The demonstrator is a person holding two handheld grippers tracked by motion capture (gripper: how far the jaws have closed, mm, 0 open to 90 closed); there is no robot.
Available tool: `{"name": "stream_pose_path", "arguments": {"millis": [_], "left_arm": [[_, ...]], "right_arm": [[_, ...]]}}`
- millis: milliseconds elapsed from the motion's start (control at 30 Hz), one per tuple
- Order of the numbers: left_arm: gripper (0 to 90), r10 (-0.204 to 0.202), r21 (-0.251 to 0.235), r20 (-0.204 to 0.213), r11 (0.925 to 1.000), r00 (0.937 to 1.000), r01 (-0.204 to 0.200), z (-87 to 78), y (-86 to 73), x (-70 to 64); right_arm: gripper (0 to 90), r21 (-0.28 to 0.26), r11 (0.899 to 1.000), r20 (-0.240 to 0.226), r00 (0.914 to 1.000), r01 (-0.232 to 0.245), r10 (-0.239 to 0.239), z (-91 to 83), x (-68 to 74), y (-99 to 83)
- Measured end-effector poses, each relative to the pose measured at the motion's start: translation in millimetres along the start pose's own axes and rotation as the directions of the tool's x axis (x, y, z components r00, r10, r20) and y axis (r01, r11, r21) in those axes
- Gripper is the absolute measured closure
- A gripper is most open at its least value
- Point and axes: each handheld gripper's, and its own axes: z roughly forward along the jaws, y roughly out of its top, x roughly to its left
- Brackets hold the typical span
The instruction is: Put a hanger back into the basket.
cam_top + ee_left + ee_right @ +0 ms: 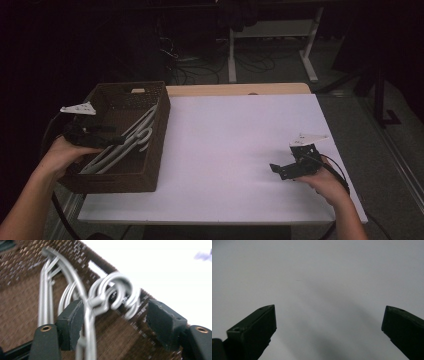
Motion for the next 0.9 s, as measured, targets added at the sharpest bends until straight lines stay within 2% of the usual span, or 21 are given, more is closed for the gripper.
{"name": "stream_pose_path", "arguments": {"millis": [133,233,367,600,700,800,900], "left_arm": [[25.5,0.014,-0.084,0.050,0.9964,0.9986,-0.010,4.0,4.9,-14.6],[22.3,0.034,-0.123,0.076,0.9921,0.9965,-0.024,12.0,6.8,-27.8],[18.1,0.038,-0.173,0.111,0.9847,0.9931,-0.018,23.4,7.5,-40.1],[12.5,0.053,-0.186,0.150,0.9823,0.9874,-0.024,45.3,6.1,-56.1],[9.3,0.057,-0.186,0.167,0.9822,0.9843,-0.025,52.0,4.3,-59.2],[3.6,0.049,-0.186,0.169,0.9825,0.9844,-0.017,55.5,2.6,-61.3],[2.0,0.057,-0.192,0.177,0.9811,0.9826,-0.022,57.1,1.1,-63.0]], "right_arm": [[0.0,-0.016,1.000,-0.013,0.9999,0.007,-0.007,-4.8,2.0,6.2],[0.0,-0.044,0.999,-0.033,0.9994,0.011,-0.012,-10.8,4.6,12.5],[0.0,-0.088,0.996,-0.063,0.9976,0.021,-0.026,-19.9,11.5,21.9],[0.0,-0.156,0.986,-0.111,0.9915,0.050,-0.068,-33.9,25.5,37.6],[0.0,-0.169,0.984,-0.120,0.9894,0.062,-0.083,-36.4,28.9,41.1],[0.0,-0.176,0.982,-0.124,0.9885,0.064,-0.086,-37.7,30.6,42.9],[0.0,-0.179,0.982,-0.126,0.9883,0.063,-0.086,-38.3,30.8,43.2]]}}
